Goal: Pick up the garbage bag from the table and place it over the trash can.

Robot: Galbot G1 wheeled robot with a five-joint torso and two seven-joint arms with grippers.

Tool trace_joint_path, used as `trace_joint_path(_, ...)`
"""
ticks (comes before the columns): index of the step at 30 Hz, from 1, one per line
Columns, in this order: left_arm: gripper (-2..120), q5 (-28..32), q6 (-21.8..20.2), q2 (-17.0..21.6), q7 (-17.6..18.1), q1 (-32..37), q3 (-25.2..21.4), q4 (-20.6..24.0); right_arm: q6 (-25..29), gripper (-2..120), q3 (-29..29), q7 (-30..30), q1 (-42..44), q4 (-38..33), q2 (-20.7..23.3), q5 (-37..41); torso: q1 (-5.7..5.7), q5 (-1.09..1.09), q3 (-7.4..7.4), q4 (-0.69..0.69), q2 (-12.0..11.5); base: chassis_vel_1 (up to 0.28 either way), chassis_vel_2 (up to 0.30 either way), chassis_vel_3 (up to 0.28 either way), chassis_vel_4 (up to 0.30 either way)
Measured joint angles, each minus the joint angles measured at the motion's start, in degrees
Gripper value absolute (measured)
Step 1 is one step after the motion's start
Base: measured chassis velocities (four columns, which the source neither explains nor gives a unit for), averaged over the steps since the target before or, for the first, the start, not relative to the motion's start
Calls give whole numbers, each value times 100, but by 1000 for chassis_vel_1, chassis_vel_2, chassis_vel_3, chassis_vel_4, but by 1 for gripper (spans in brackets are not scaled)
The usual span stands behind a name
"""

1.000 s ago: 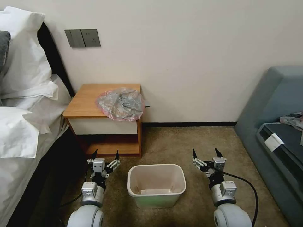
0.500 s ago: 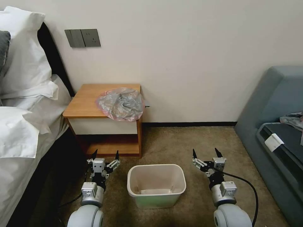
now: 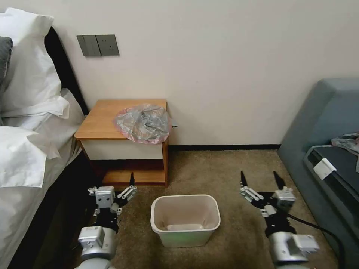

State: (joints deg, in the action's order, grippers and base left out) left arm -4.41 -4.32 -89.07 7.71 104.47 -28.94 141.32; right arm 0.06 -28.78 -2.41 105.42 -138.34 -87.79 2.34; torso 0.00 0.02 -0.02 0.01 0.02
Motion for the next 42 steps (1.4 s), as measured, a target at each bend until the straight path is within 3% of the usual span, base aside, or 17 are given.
trace_joint_path(15, 100, 263, 40, 215, -14, 63, -116, -41, -320, 100, 340, -163, -465, 323, 170, 269, 0, -2, 1, -1, -1, 0, 0, 0, 0)
trace_joint_path(23, 100, 236, -155, 242, 142, 24, 23, 55, -744, 100, 367, -112, -1588, 832, 421, 1888, 0, -2, 2, 1, -2, 0, 0, 0, 0)
trace_joint_path(30, 100, 615, -444, 629, 147, -160, 69, 51, -760, 100, 386, -301, -2378, 1509, 586, 3104, 0, -3, 3, -2, -3, 0, 0, 0, 0)
trace_joint_path(36, 100, 821, -389, 700, 120, -181, 42, 52, -743, 100, 623, -424, -3095, 2030, 627, 3928, 0, -2, 3, 0, -3, 0, 0, 0, 0)
trace_joint_path(42, 100, 880, -325, 703, 132, -167, -4, 52, -838, 100, 909, -344, -4156, 2835, 655, 5393, 0, -3, 2, 0, -3, 0, 0, 0, 0)
